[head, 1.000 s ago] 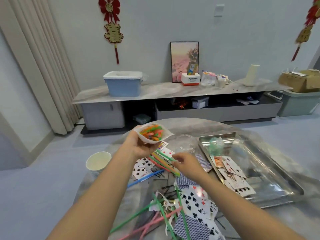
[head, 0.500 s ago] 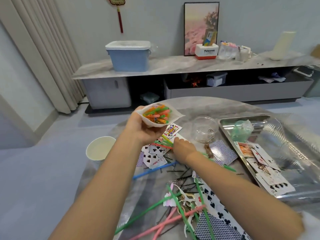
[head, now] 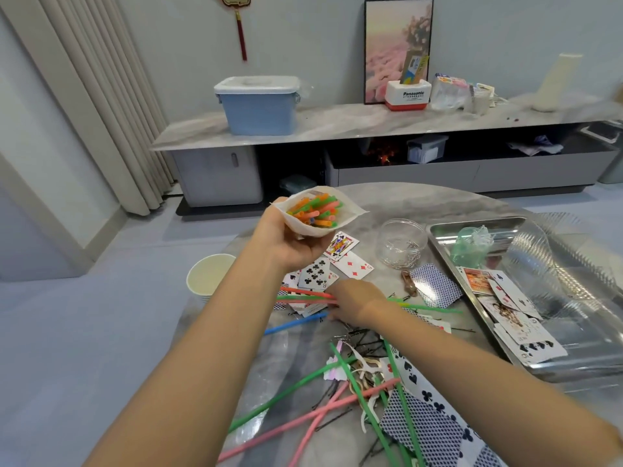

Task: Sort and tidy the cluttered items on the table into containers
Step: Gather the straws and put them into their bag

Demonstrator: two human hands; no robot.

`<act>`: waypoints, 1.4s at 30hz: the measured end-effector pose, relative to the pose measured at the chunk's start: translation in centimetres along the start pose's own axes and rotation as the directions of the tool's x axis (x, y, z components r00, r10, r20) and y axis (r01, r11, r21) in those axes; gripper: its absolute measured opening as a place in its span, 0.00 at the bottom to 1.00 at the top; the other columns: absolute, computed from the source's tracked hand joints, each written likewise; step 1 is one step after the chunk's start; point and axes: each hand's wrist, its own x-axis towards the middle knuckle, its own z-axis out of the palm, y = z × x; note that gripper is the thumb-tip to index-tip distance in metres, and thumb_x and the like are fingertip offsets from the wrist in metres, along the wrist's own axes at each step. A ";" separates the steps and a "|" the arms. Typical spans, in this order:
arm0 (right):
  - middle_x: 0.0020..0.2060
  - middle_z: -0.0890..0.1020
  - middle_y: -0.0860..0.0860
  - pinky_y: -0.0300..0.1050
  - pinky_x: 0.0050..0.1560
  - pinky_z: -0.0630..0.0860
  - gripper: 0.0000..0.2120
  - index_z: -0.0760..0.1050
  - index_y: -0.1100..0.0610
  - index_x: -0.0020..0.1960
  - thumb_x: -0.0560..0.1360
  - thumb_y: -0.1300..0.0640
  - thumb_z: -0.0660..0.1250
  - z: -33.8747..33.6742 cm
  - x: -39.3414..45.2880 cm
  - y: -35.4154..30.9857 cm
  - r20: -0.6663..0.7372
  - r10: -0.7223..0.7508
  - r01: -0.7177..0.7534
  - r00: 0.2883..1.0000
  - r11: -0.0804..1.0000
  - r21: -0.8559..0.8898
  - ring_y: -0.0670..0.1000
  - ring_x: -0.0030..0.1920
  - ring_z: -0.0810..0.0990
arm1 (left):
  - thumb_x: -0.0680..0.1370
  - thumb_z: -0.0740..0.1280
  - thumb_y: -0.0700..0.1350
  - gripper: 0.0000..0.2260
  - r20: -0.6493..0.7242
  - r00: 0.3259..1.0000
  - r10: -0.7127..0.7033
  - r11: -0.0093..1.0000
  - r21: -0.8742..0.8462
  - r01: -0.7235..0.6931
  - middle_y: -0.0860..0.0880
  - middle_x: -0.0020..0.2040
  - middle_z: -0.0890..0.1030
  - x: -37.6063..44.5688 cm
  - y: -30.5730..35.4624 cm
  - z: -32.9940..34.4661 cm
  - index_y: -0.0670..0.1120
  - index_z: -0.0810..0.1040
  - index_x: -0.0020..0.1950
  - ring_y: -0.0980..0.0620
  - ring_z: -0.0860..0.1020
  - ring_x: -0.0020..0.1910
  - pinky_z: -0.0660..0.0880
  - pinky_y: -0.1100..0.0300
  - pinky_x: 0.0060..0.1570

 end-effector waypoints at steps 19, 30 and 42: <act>0.38 0.75 0.48 0.44 0.41 0.70 0.09 0.75 0.54 0.54 0.78 0.52 0.59 -1.0 -12.4 -1.6 0.173 0.031 0.036 0.984 0.929 -0.368 0.53 0.43 0.76 | 0.76 0.62 0.49 0.12 0.058 0.995 -0.083 0.996 0.032 0.081 0.41 0.49 0.80 -8.0 -4.7 -0.6 0.41 0.78 0.48 0.44 0.78 0.50 0.77 0.52 0.46; 0.56 0.79 0.54 0.48 0.51 0.74 0.23 0.64 0.49 0.68 0.74 0.50 0.62 1.4 -12.9 -5.1 0.015 -0.148 0.147 0.989 0.955 -0.258 0.58 0.56 0.78 | 0.77 0.61 0.48 0.12 0.055 0.996 -0.076 0.997 -0.011 0.077 0.40 0.45 0.81 -12.5 -5.8 -2.0 0.40 0.79 0.47 0.44 0.78 0.48 0.79 0.52 0.41; 0.55 0.78 0.54 0.45 0.50 0.71 0.16 0.73 0.55 0.58 0.71 0.53 0.66 3.5 -10.1 -8.1 0.013 -0.252 0.249 0.968 0.948 -0.200 0.56 0.56 0.76 | 0.75 0.62 0.47 0.11 0.069 0.991 -0.118 0.992 -0.025 0.120 0.41 0.38 0.83 -12.8 -5.7 -2.6 0.40 0.79 0.43 0.44 0.78 0.44 0.80 0.53 0.36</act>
